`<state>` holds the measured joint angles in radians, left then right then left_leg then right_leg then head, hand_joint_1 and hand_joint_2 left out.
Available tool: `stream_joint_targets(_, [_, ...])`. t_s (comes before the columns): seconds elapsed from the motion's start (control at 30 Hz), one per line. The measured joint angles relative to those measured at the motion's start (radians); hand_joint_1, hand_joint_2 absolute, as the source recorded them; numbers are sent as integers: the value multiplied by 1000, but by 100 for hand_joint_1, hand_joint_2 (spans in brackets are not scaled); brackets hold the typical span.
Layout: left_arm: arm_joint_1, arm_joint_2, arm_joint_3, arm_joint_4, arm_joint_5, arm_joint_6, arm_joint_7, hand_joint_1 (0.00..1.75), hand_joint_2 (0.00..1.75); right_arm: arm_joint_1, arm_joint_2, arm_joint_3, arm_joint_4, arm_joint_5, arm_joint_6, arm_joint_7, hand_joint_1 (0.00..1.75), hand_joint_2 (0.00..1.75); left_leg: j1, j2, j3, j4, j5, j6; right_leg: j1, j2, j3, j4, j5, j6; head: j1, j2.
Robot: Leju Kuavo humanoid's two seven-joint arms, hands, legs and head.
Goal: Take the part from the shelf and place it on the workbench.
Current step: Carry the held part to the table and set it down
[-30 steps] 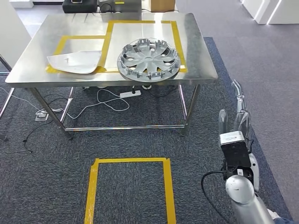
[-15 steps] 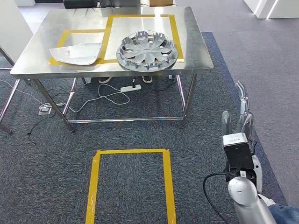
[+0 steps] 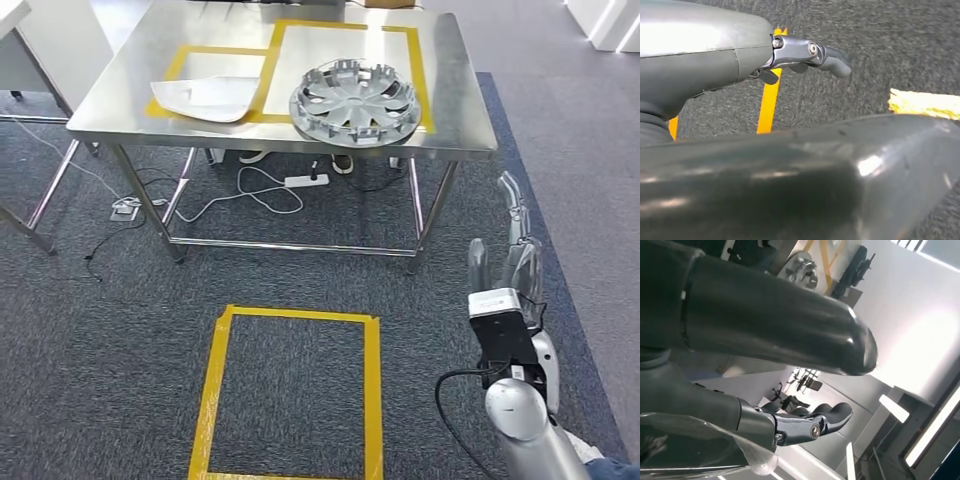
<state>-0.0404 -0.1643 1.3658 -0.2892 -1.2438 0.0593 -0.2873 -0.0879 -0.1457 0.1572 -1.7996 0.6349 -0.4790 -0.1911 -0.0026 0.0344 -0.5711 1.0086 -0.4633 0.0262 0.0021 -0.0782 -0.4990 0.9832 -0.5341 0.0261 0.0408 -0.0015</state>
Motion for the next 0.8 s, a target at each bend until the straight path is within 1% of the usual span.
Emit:
stream_joint_targets(0.03, [0,0,0,0,0,0,0,0,0,0,-1,1,0,2,0,0,0,0,3,-9,-2,-3,3,6,-2,18,-13,25,-19,5,1,0])
stream_joint_targets(0.07, [-1,0,0,0,0,0,-1,0,0,0,-2,1,0,4,1,0,0,0,4,-18,-4,-4,6,11,-4,41,-37,72,-47,10,2,0])
stream_joint_targets(0.1, [-1,0,0,0,0,0,-1,0,0,1,-3,1,0,4,1,1,0,0,4,-27,-7,-4,9,15,-6,60,-69,141,-80,12,3,0])
stream_joint_targets(0.13, [-2,1,0,0,0,0,-1,0,0,2,-4,1,0,4,1,1,0,0,3,-37,-11,-4,11,18,-6,69,-107,217,-110,14,3,0])
stream_joint_targets(0.17, [-1,0,0,0,-1,-1,-1,0,0,3,-4,2,1,4,1,1,0,0,1,-47,-14,-4,13,20,-6,72,-138,275,-124,14,3,0])
stream_joint_targets(0.2, [0,0,0,0,-1,-1,-1,0,0,4,-4,2,1,4,1,1,0,0,0,-58,-15,-4,15,21,-6,74,-153,299,-119,13,3,0])
stream_joint_targets(0.23, [0,0,0,0,-1,-2,-1,0,0,4,-5,2,2,4,1,1,0,0,-1,-69,-16,-4,17,21,-6,77,-147,279,-94,10,3,0])
stream_joint_targets(0.27, [0,0,0,0,-1,-2,-1,0,0,4,-5,2,2,4,1,2,0,0,-2,-81,-16,-4,18,20,-6,84,-122,223,-54,6,3,0])
stream_joint_targets(0.3, [0,-1,0,0,-1,-2,-1,0,0,3,-5,2,2,5,1,1,0,0,-2,-93,-16,-3,20,18,-6,105,-89,149,-16,0,3,0])
stream_joint_targets(0.33, [-2,-1,0,0,-1,-2,-1,0,0,3,-5,2,2,5,1,1,0,0,-2,-104,-19,-1,23,15,-8,130,-56,83,11,-5,2,0])
stream_joint_targets(0.37, [-3,-2,0,0,-1,-2,-1,0,0,3,-6,2,2,6,1,1,0,0,-1,-115,-25,1,26,10,-8,151,-34,35,24,-8,2,0])
stream_joint_targets(0.4, [-3,-2,0,0,-1,-2,-2,0,0,3,-6,2,2,6,1,1,0,0,1,-125,-33,2,30,3,-7,165,-24,12,26,-11,1,0])
stream_joint_targets(0.43, [-3,-2,0,0,-1,-2,-2,0,0,3,-7,2,2,6,2,2,0,0,2,-135,-40,3,35,-4,-7,163,-20,6,24,-11,1,0])
stream_joint_targets(0.47, [-1,-2,0,0,-1,-2,-2,0,0,3,-8,2,2,6,2,1,0,0,4,-145,-45,3,39,-11,-7,152,-21,1,25,-13,1,0])
stream_joint_targets(0.5, [0,-2,0,0,-1,-2,-2,0,0,3,-8,2,2,7,2,2,0,0,3,-139,-49,7,36,-16,-10,140,-19,-3,29,-17,0,0])
stream_joint_targets(0.53, [0,-2,0,-1,-1,-2,-2,0,0,3,-8,2,2,8,2,2,0,0,1,-120,-56,24,23,-21,-13,126,-17,-7,32,-21,-2,0])
stream_joint_targets(0.57, [-1,-2,0,-1,-1,-2,-2,0,0,3,-8,2,1,9,3,2,0,0,0,-96,-72,60,-2,-26,-16,110,-15,-12,35,-25,-6,0])
stream_joint_targets(0.6, [-1,-3,0,-1,-1,-2,-2,0,0,5,-8,2,1,12,3,2,0,0,2,-69,-95,117,-36,-31,-15,94,-14,-13,35,-28,-9,0])
stream_joint_targets(0.63, [-2,-3,0,-1,-1,-2,-2,0,0,6,-9,2,1,14,4,3,0,0,6,-54,-124,185,-71,-38,-15,79,-15,-12,35,-29,-12,0])
stream_joint_targets(0.67, [-2,-3,0,-1,-1,-2,-2,0,0,8,-9,2,1,17,4,3,0,0,10,-48,-147,245,-95,-43,-14,63,-16,-11,35,-29,-12,0])
stream_joint_targets(0.7, [-2,-3,0,-1,-1,-2,-2,0,0,10,-9,3,1,19,4,4,0,0,13,-45,-158,278,-103,-48,-14,49,-16,-11,34,-29,-12,0])
stream_joint_targets(0.73, [-1,-3,0,-1,-1,-2,-2,0,0,11,-9,3,1,21,5,5,0,0,16,-42,-150,273,-93,-50,-14,36,-17,-9,33,-29,-12,0])
stream_joint_targets(0.77, [0,-2,0,-1,-1,-2,-2,0,0,12,-9,3,1,22,5,5,0,0,17,-37,-123,228,-66,-51,-14,23,-17,-8,32,-27,-12,0])
stream_joint_targets(0.8, [0,-2,0,-1,-1,-2,-2,0,0,13,-9,3,1,23,6,5,0,0,18,-25,-84,160,-34,-50,-14,12,-15,-7,30,-24,-13,0])
